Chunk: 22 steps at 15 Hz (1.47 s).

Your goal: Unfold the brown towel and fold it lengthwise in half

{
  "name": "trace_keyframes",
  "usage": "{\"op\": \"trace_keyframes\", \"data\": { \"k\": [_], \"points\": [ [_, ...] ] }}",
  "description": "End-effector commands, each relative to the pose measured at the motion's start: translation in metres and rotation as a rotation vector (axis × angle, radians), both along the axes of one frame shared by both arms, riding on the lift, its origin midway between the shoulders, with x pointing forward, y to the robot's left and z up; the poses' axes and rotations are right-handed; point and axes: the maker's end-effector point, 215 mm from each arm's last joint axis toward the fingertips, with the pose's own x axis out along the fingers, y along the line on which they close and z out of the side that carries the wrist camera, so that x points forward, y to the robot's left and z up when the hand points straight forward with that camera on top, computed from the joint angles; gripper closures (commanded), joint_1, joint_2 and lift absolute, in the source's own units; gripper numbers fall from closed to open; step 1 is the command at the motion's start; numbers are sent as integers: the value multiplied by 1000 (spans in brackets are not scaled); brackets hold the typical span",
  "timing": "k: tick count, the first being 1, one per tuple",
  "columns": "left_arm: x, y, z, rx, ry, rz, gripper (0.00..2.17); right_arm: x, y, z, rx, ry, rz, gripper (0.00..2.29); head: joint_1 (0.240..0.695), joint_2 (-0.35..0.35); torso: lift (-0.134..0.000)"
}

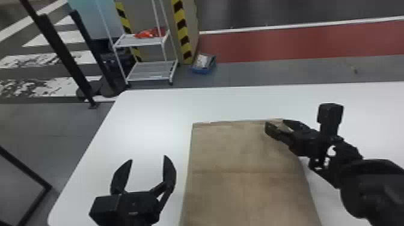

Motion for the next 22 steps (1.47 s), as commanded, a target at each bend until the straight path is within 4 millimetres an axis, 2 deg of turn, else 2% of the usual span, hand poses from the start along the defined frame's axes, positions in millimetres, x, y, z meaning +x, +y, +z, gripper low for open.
{"op": "trace_keyframes", "data": {
  "k": [1,6,9,14,15,22],
  "points": [
    [0,0,0,-1,-1,0,103,-1,4,1,-1,-2,7,407,695,213,-123],
    [-2,1,0,-1,-2,1,107,-1,11,2,-3,-5,19,407,695,222,-123],
    [-2,0,0,-2,-1,0,107,1,13,4,-20,-7,28,505,695,225,-123],
    [-2,0,0,0,-2,0,107,-9,18,-22,-81,84,53,505,695,231,-123],
    [-2,0,0,0,-2,0,107,-8,19,-22,-87,82,54,505,695,232,-123],
    [-2,0,-1,0,0,0,107,-10,20,-21,-72,68,51,768,695,238,-123]
  ]
}}
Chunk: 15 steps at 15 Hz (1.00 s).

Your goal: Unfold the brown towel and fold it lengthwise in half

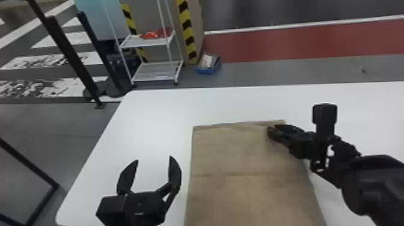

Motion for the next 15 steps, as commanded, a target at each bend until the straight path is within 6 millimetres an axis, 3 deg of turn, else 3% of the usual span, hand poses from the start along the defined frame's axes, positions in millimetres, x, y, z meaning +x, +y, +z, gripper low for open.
{"op": "trace_keyframes", "data": {
  "k": [1,15],
  "points": [
    [0,0,0,1,0,-2,107,-1,-1,-1,0,0,-2,799,695,238,-123],
    [1,-1,0,2,2,-4,107,-4,3,5,2,-1,3,724,695,238,-123]
  ]
}}
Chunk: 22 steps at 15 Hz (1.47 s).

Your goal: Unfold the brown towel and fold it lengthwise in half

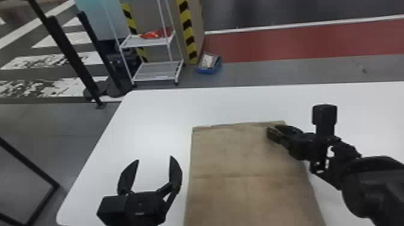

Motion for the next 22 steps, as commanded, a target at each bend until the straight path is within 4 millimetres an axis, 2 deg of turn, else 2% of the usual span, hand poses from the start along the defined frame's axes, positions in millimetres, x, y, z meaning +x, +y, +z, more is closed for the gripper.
{"op": "trace_keyframes", "data": {
  "k": [1,5,8,9,11,14,15,18,20,22],
  "points": [
    [0,0,1,-1,-4,0,107,0,2,1,4,0,2,721,695,239,-123],
    [0,0,1,0,-3,0,107,-2,5,14,16,-17,8,691,695,243,-123],
    [0,0,1,-2,-2,0,107,-6,7,5,-10,13,22,724,695,246,-123],
    [0,0,1,-2,-2,0,107,-7,8,5,-12,13,23,853,695,247,-123],
    [-1,0,0,-2,-1,1,107,-9,8,0,-22,33,27,853,695,249,-123],
    [-1,0,0,-2,-1,1,107,-9,7,1,-18,31,23,863,695,250,-123],
    [-1,-1,0,-3,-1,0,107,-8,5,2,-19,29,22,1004,695,249,-123],
    [-2,-1,-1,-3,2,0,107,-9,5,2,-14,30,21,1021,695,247,-123],
    [-2,-1,0,-3,1,-1,107,-6,4,14,11,8,11,1021,695,246,-123],
    [-3,-1,-1,-3,2,-1,107,-5,1,41,52,-45,-1,1021,695,245,-123]
  ]
}}
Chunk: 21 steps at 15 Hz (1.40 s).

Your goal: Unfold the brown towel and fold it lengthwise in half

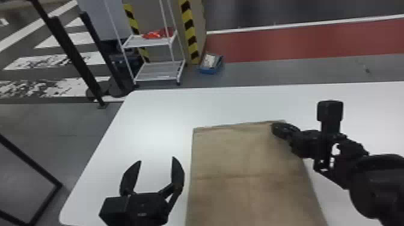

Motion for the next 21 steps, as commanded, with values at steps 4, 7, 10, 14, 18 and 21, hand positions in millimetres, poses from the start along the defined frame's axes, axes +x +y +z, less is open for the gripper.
{"op": "trace_keyframes", "data": {
  "k": [4,7,10,14,18,21],
  "points": [
    [0,-1,2,-2,-3,-2,107,-4,-1,56,77,-102,1,1021,695,243,-123],
    [0,-2,3,-1,-5,-3,107,-11,5,86,154,-167,21,1021,695,244,-123],
    [-2,0,4,2,-4,-1,107,-23,-1,120,210,-214,34,1021,695,252,-123],
    [-3,-2,4,-2,-3,-4,107,-35,-61,143,240,-249,-37,1021,695,231,-123],
    [-5,-5,4,-5,-4,-8,107,-54,-124,148,255,-257,-118,1021,695,162,-123],
    [-9,-7,6,-12,-15,-11,107,-68,-178,140,255,-246,-206,1021,695,115,-123]
  ]
}}
